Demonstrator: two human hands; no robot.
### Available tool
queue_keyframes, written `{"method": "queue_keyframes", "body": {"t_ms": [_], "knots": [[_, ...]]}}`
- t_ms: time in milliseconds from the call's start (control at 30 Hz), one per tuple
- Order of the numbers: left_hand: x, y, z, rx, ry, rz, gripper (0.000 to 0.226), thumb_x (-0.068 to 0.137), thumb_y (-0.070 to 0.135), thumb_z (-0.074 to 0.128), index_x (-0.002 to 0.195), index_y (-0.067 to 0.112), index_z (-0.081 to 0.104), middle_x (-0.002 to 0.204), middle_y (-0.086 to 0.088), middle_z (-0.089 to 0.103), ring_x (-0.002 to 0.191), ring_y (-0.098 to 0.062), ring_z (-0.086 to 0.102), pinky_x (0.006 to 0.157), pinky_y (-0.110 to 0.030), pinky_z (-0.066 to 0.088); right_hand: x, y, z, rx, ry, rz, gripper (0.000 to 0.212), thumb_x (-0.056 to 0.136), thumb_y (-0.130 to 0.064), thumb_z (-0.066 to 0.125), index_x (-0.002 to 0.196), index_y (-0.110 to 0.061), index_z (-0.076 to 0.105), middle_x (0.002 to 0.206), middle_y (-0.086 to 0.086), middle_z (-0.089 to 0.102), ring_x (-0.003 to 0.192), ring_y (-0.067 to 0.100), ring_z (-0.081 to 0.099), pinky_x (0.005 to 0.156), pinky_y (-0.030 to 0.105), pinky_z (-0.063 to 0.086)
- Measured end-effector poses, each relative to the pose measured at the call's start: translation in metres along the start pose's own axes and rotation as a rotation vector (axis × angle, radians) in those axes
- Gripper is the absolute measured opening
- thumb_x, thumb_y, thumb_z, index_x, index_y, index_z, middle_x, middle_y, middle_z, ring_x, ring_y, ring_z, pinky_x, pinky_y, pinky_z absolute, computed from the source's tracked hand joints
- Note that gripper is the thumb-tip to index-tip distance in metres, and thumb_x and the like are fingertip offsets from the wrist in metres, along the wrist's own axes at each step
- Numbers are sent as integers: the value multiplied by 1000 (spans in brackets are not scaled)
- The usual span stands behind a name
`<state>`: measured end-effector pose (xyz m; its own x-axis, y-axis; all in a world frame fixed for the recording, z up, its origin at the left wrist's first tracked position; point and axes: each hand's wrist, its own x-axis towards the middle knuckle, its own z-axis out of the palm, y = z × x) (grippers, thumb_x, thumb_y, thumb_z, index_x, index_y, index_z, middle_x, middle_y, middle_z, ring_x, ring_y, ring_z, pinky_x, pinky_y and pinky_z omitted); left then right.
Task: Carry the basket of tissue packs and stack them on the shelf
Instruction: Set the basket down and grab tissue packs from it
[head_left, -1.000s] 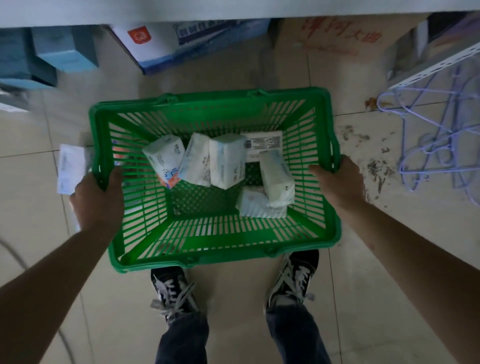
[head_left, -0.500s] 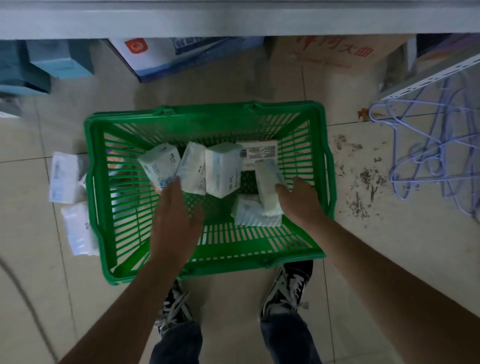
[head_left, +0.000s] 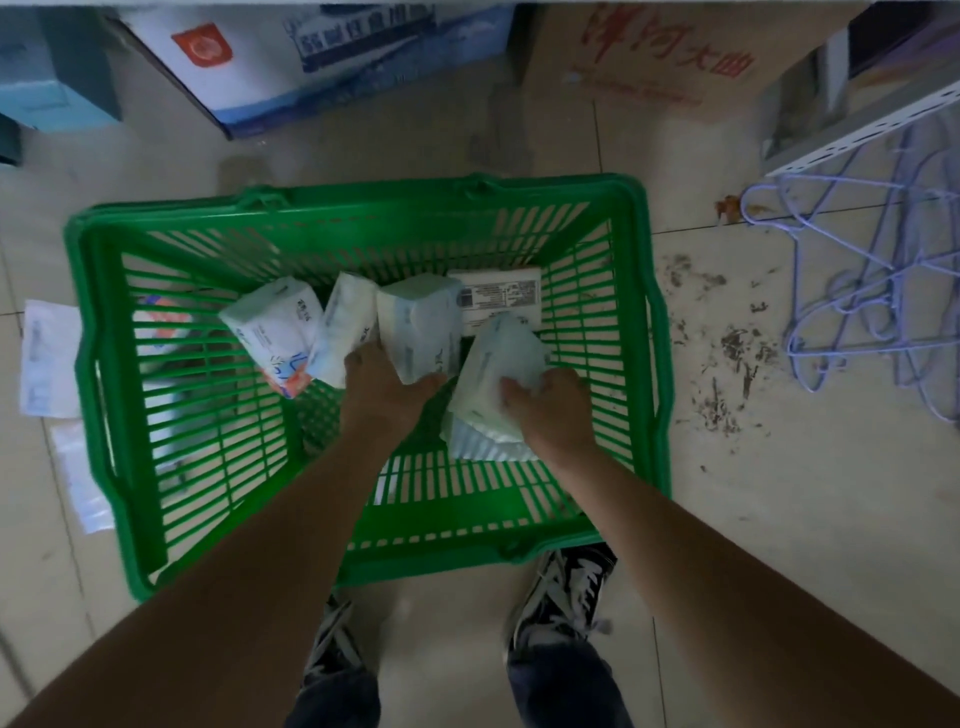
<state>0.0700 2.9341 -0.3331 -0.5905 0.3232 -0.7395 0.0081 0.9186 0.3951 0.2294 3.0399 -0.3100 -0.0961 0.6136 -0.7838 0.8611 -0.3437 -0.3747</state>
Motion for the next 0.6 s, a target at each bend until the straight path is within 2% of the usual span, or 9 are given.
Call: {"method": "queue_keyframes", "body": {"t_ms": [33,67,100,133,233,267,400,500,600], "knots": [[1,1,4,14,9,-6,96,76,47,85,145,-2,41,147,-19,43,134,-38,48,108,-48,47,5,5,5,14,-67,32,88,54,-69,81,115,-10,57,120,11,63,102,24,66,84,35,57],[0,2,6,31,18,-11,96,77,45,86,146,-3,39,148,-20,38,135,-40,45,109,-48,46,15,14,12,50,-116,58,113,44,-74,82,134,-14,51,136,4,57,116,21,62,97,41,56],[0,3,9,45,36,-4,96,77,44,86,146,-3,38,148,-20,36,135,-41,43,109,-48,45,15,12,13,87,-166,72,120,39,-74,86,140,-18,51,140,1,59,119,19,62,101,43,56],[-1,4,11,50,48,1,94,76,44,86,144,-2,39,147,-20,36,134,-42,43,107,-48,45,11,4,10,127,-196,71,108,41,-68,90,134,-22,59,135,-1,66,116,18,66,100,43,57],[-8,5,12,-13,85,23,83,76,42,85,137,4,45,141,-16,47,126,-36,52,98,-45,49,12,-12,-6,205,-239,100,36,72,-45,90,95,-25,72,99,-3,77,86,14,75,80,32,62],[-12,5,11,-54,102,19,77,76,40,85,134,7,46,135,-14,54,121,-34,57,93,-43,52,13,-17,-14,232,-246,117,28,79,-43,86,92,-22,73,92,-1,78,81,16,75,74,30,62],[-33,0,-3,-171,126,-28,65,81,32,82,130,9,46,119,-7,60,96,-25,57,78,-35,51,29,-24,-24,308,-296,95,26,84,-31,83,97,-10,75,100,10,80,91,26,78,81,39,64],[-43,-14,-16,-206,93,-72,63,84,31,81,134,8,50,121,-7,61,102,-28,61,84,-36,53,27,-22,-15,360,-378,154,31,83,-24,84,109,-11,75,108,9,80,92,21,78,78,36,63],[-51,-28,-30,-249,41,-104,55,87,32,79,131,9,55,121,-6,64,104,-28,64,89,-42,57,14,-23,-4,485,-440,178,31,85,-21,81,114,-14,72,110,10,79,96,25,77,81,40,62]]}}
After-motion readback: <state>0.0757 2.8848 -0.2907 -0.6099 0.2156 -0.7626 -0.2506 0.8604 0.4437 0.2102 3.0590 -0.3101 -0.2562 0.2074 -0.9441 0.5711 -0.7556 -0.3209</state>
